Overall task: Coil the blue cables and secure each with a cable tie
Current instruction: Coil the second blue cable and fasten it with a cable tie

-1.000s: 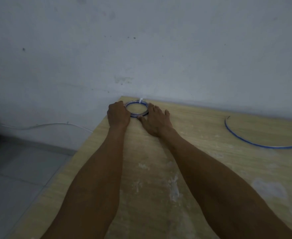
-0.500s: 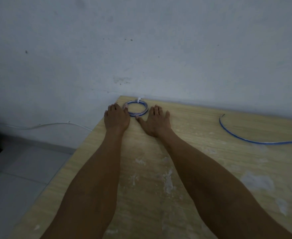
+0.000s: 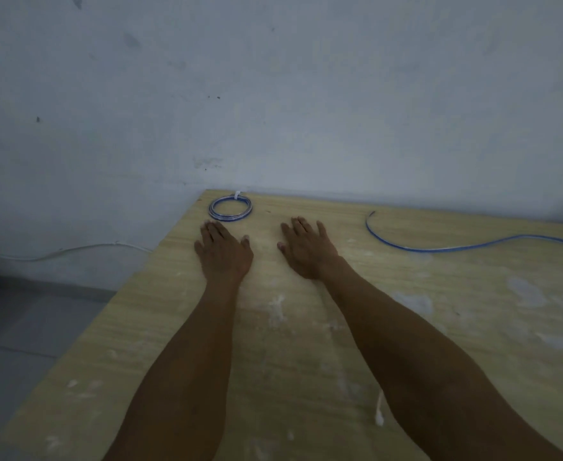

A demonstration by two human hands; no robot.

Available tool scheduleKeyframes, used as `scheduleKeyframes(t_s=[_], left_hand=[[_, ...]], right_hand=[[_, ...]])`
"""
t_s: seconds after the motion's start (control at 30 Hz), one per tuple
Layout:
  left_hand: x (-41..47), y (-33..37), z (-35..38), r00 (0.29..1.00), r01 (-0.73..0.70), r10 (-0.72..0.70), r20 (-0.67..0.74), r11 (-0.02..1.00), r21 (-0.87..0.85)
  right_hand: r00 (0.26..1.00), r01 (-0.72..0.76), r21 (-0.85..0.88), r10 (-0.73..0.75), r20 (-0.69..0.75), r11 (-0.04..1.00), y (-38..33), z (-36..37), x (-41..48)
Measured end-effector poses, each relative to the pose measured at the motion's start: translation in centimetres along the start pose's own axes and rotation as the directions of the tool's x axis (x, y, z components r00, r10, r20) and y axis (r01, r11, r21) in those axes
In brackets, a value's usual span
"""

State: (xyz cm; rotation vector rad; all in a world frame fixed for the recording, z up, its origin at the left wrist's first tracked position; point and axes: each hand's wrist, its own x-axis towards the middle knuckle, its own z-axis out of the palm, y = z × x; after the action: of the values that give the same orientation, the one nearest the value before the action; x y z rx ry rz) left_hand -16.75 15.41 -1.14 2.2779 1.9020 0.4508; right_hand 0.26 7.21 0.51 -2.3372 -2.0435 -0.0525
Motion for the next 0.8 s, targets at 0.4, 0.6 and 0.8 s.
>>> scheduleKeyframes(t_s=[0.4,0.6,0.8], left_hand=[[-10.8,19.2,4.1,0.808,-0.550,0.565,0.165,0.825,-0.129],[-12.2,26.6,5.5,0.581,-0.758,0.804,0.127,0.591,-0.276],[-9.8,25.1,5.8,0.716,-0.605,0.691,-0.099,0.544,-0.581]], right_hand=[[0.920,-0.393,-0.076,0.389,-0.054,0.917,21.9,-1.1,-19.0],[0.912,-0.394,-0.013,0.389,-0.132,0.919,27.6,-1.3,-24.2],[0.884,-0.441,0.020,0.438,-0.165,0.898,29.4,-1.5,-25.3]])
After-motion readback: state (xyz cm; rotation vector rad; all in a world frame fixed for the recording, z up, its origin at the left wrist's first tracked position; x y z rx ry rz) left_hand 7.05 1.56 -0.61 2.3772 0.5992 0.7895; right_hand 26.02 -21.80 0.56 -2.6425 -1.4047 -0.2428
